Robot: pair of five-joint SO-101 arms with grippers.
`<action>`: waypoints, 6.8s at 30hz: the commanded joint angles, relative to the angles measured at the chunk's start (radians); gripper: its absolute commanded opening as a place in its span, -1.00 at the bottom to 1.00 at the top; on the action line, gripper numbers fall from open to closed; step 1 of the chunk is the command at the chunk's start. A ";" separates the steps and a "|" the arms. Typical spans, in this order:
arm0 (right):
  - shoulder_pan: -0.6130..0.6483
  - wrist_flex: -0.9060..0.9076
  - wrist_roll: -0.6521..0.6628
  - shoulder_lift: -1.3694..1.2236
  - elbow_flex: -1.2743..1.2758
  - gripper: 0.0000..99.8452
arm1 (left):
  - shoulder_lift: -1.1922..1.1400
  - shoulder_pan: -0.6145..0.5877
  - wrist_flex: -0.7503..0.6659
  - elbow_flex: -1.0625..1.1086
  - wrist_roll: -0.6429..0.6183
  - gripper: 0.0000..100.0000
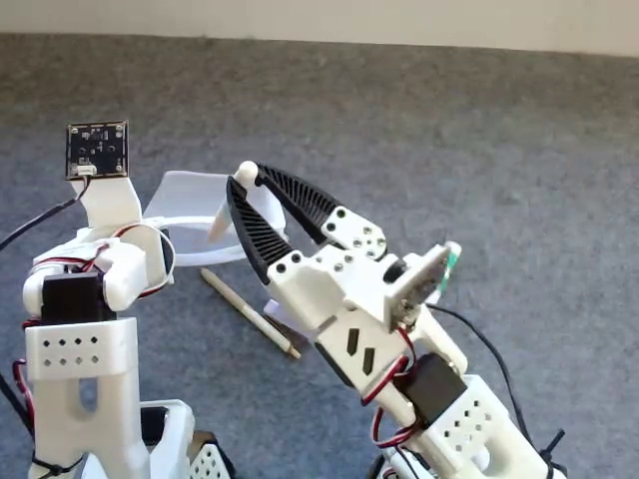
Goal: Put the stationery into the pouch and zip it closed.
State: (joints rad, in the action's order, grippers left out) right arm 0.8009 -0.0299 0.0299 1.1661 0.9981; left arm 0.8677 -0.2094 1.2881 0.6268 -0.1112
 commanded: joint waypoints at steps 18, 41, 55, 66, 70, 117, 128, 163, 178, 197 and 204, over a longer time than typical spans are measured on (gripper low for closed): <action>0.097 -0.013 0.232 -0.154 0.093 -0.99 | 0.028 -0.010 -0.005 -0.036 0.005 -0.98; 0.136 0.119 0.250 -0.154 0.176 -0.83 | 0.028 -0.010 -0.005 -0.036 0.005 -0.98; 0.139 0.329 0.249 0.047 0.168 -0.80 | 0.027 -0.008 -0.005 -0.036 0.005 -0.98; 0.084 0.463 0.247 0.185 0.163 -0.80 | 0.027 -0.008 -0.005 -0.036 0.005 -0.98; -0.016 0.510 0.247 0.189 0.110 -0.81 | 0.028 -0.008 -0.005 -0.025 0.005 -0.98; -0.799 1.003 -0.095 -0.766 -0.441 -0.80 | 0.027 -0.008 0.000 -0.024 0.005 -0.98; -0.817 1.181 -0.149 -1.058 -0.705 -0.80 | 0.027 -0.008 -0.003 -0.024 0.006 -0.98; -0.854 1.181 -0.147 -1.552 -0.992 -0.72 | 0.027 -0.008 0.002 -0.024 0.009 -0.98; -0.849 1.302 -0.147 -1.549 -1.069 -0.99 | 0.027 -0.008 -0.003 -0.024 0.009 -0.98; -0.760 1.788 -0.141 -1.521 -1.452 -0.99 | 0.025 -0.008 -0.005 -0.024 0.009 -0.98; -0.746 1.788 -0.141 -1.319 -1.366 -0.99 | 0.025 -0.008 -0.005 -0.024 0.009 -0.98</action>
State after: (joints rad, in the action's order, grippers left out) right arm 0.0245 1.7423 -0.1097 -0.2931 -0.3828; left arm 0.8677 -0.2156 1.2881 0.6268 -0.1112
